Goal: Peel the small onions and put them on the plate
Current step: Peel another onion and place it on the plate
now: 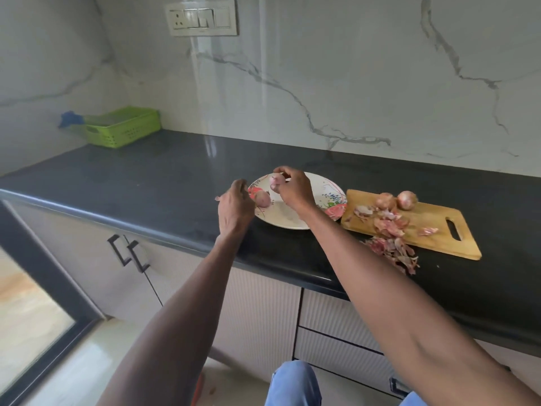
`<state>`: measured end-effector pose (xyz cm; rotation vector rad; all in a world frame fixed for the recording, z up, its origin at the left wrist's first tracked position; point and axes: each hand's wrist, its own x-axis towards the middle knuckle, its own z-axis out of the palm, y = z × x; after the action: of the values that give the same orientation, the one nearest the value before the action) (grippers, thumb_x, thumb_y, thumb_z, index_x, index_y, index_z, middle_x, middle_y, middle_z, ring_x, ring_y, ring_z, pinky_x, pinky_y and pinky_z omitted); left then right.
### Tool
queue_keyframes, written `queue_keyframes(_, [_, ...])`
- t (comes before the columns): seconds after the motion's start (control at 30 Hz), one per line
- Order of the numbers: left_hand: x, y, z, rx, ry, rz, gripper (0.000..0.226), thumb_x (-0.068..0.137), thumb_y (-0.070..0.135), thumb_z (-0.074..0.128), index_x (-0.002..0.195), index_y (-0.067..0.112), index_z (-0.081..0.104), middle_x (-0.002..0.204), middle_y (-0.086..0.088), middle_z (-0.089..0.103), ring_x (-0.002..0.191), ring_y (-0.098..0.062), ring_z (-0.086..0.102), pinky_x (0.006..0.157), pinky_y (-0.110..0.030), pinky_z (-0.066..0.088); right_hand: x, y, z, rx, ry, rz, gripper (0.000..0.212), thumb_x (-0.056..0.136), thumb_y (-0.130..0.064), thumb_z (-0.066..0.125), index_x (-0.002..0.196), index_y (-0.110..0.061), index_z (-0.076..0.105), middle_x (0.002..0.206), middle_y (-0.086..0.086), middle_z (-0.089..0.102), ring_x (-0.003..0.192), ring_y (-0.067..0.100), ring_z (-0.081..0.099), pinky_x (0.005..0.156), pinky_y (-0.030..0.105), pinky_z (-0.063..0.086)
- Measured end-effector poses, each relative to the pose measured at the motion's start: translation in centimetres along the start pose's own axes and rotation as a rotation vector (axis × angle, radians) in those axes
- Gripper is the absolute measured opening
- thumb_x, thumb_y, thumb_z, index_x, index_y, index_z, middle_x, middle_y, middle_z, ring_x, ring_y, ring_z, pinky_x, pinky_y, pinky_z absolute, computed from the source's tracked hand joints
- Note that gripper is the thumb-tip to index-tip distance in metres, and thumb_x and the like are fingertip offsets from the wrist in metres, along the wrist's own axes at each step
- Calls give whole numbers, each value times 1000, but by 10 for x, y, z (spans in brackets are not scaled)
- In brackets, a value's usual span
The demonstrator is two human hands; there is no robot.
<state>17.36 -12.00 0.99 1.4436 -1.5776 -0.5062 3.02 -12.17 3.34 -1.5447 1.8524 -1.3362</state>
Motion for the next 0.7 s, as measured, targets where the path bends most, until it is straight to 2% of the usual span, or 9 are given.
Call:
queue_keyframes(0.1, [0,-1,1,21,3,9,35,103,17,39,130,12,62,121,-14,70,110,-36,62,90,-42,49,13,0,13,-43,-30,-36,38,89,-10,72,127,-12,66,124,7,69,114,23,63,85,22,42])
queue_keyframes(0.17, [0,-3,1,28,10,6,35,104,18,38,129,12,62,119,-14,70,110,-35,61,89,-41,48,21,2,20,-118,-87,-39,22,91,-9,66,112,-8,71,112,10,73,107,27,66,77,27,44])
queue_keyframes(0.23, [1,-3,1,31,9,2,35,104,18,39,129,11,62,119,-14,71,112,-35,60,89,-40,46,28,6,23,-168,-162,-10,19,92,-8,60,105,-3,73,108,14,73,106,30,66,70,29,41])
queue_keyframes(0.3, [1,-3,1,32,9,6,35,103,18,40,130,12,62,120,-13,70,113,-35,61,91,-40,47,31,8,22,-178,-225,30,27,92,-9,61,115,-6,73,123,10,70,116,26,63,81,25,44])
queue_keyframes(0.4, [1,-2,0,42,10,11,35,103,17,40,129,12,62,120,-13,70,111,-34,62,91,-40,48,30,8,17,-179,-294,48,39,97,-10,57,135,-11,63,143,6,58,132,22,53,104,29,41])
queue_keyframes(0.5, [-1,-1,-1,50,16,23,34,104,18,40,129,11,63,120,-13,71,108,-34,63,91,-42,51,25,6,13,-163,-272,45,47,99,-13,53,147,-13,51,153,8,48,140,25,45,114,33,36])
queue_keyframes(0.6, [-3,1,-3,59,37,38,34,105,18,40,130,11,62,122,-13,70,108,-34,64,91,-43,51,16,5,7,-148,-209,47,44,101,-10,50,145,-9,52,149,11,51,137,27,48,108,31,38])
queue_keyframes(0.7, [-6,4,-5,77,63,76,33,106,19,40,129,10,61,125,-12,69,108,-33,63,87,-39,46,0,6,-4,-131,-137,31,43,96,2,46,134,-7,63,138,10,62,130,25,55,98,25,39])
